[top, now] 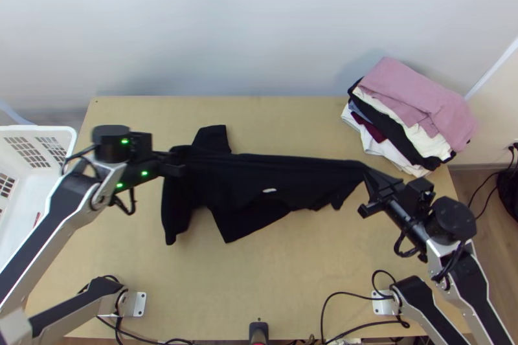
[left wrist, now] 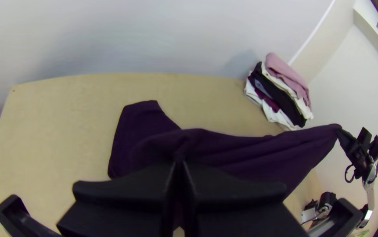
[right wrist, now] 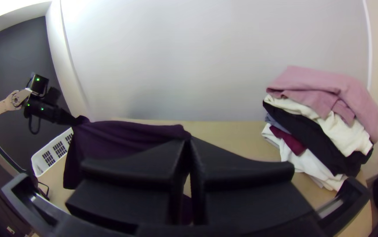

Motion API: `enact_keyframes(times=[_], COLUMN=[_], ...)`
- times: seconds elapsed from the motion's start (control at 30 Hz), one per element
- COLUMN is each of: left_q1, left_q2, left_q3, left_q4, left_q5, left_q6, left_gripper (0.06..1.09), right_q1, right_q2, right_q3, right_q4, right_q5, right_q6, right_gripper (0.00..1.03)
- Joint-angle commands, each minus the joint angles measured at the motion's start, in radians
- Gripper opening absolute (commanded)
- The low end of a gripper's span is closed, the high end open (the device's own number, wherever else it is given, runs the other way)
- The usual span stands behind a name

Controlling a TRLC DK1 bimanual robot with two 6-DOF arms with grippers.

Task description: Fold the t-shirt

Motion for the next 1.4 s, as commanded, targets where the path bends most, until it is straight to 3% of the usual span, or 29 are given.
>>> enact_keyframes(times=[0.0,0.17,0.4,0.43,0.6,0.67,0.83,1.0,1.17,1.23,1.33,1.37], left_q1=[0.031,-0.004,-0.053,-0.061,-0.066,-0.049,0.019,0.129,0.275,0.330,0.387,0.398], left_q2=[0.124,0.352,0.638,0.648,0.576,0.547,0.473,0.446,0.368,0.319,0.254,0.234], left_q3=[-0.049,0.047,0.314,0.339,0.360,0.365,0.423,0.515,0.405,0.317,0.188,0.150], left_q4=[0.034,0.132,0.134,0.128,0.132,0.134,0.094,-0.201,-0.328,-0.332,-0.334,-0.336], left_q5=[-0.143,-0.142,-0.142,-0.142,-0.142,-0.090,-0.058,0.045,0.220,0.283,0.367,0.378], left_q6=[-0.008,-0.011,-0.020,-0.025,-0.131,-0.177,-0.212,-0.213,-0.215,-0.230,-0.230,-0.226], left_gripper=[0.09,0.09,0.10,0.14,0.83,0.94,0.95,0.95,0.93,0.82,0.79,0.72], right_q1=[-0.057,-0.065,-0.081,-0.082,-0.084,-0.084,-0.084,-0.084,-0.082,-0.081,-0.074,-0.073], right_q2=[-0.055,-0.058,-0.052,-0.050,-0.038,-0.030,0.025,0.091,0.135,0.141,0.148,0.149], right_q3=[-0.041,-0.096,-0.146,-0.146,-0.141,-0.143,-0.127,-0.086,-0.061,-0.058,-0.054,-0.052], right_q4=[0.005,0.010,0.031,0.031,0.031,0.033,0.045,0.045,0.045,0.045,0.045,0.045], right_q5=[0.141,0.142,0.142,0.142,0.142,0.142,0.142,0.141,0.141,0.141,0.141,0.141], right_q6=[0.024,0.029,0.056,0.059,0.072,0.072,0.084,0.098,0.107,0.113,0.125,0.127], right_gripper=[0.03,0.03,0.03,0.03,0.03,0.03,0.03,0.03,0.03,0.03,0.03,0.03])
